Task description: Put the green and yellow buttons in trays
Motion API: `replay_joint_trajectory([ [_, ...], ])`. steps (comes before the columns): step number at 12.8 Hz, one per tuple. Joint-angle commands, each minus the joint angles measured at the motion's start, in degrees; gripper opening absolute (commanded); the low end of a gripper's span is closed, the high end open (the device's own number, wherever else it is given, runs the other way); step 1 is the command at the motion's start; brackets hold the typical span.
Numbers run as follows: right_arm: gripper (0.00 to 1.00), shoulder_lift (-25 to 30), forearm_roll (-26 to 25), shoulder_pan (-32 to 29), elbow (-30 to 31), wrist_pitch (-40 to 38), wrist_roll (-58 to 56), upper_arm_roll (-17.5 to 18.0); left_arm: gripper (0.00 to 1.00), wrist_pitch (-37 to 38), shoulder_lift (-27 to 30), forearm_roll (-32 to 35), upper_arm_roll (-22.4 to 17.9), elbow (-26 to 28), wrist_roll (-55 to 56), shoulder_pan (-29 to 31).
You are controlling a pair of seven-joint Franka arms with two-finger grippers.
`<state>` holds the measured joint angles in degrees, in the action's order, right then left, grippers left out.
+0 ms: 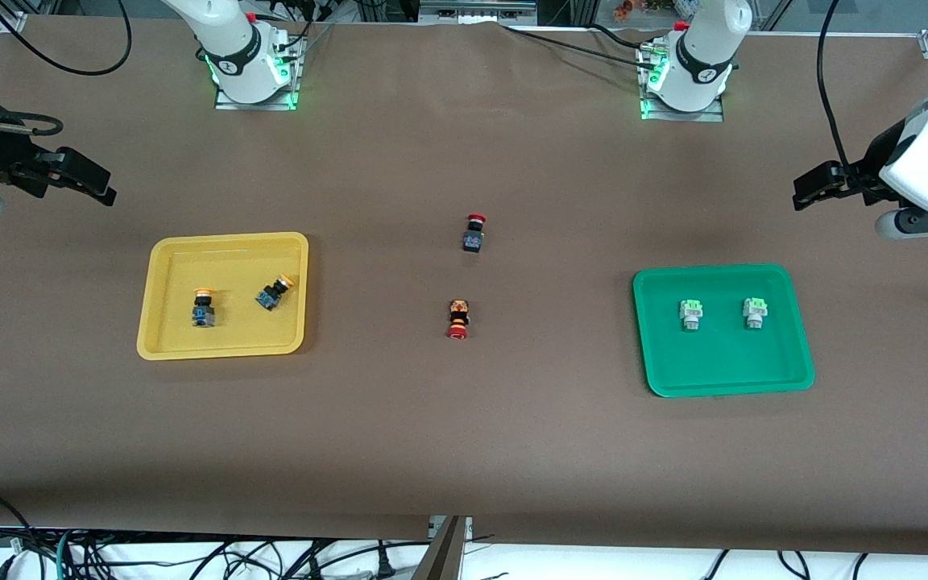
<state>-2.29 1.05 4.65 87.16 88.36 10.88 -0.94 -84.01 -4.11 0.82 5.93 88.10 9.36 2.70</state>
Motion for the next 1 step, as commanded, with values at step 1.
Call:
replay_joint_trajectory([
  [1,0.99,-0.3,-1.0,-0.1,-1.3,-0.6,-0.5,0.3,1.00,1.4,-1.3,-0.7,-0.5,-2.1,-1.5,0.2],
])
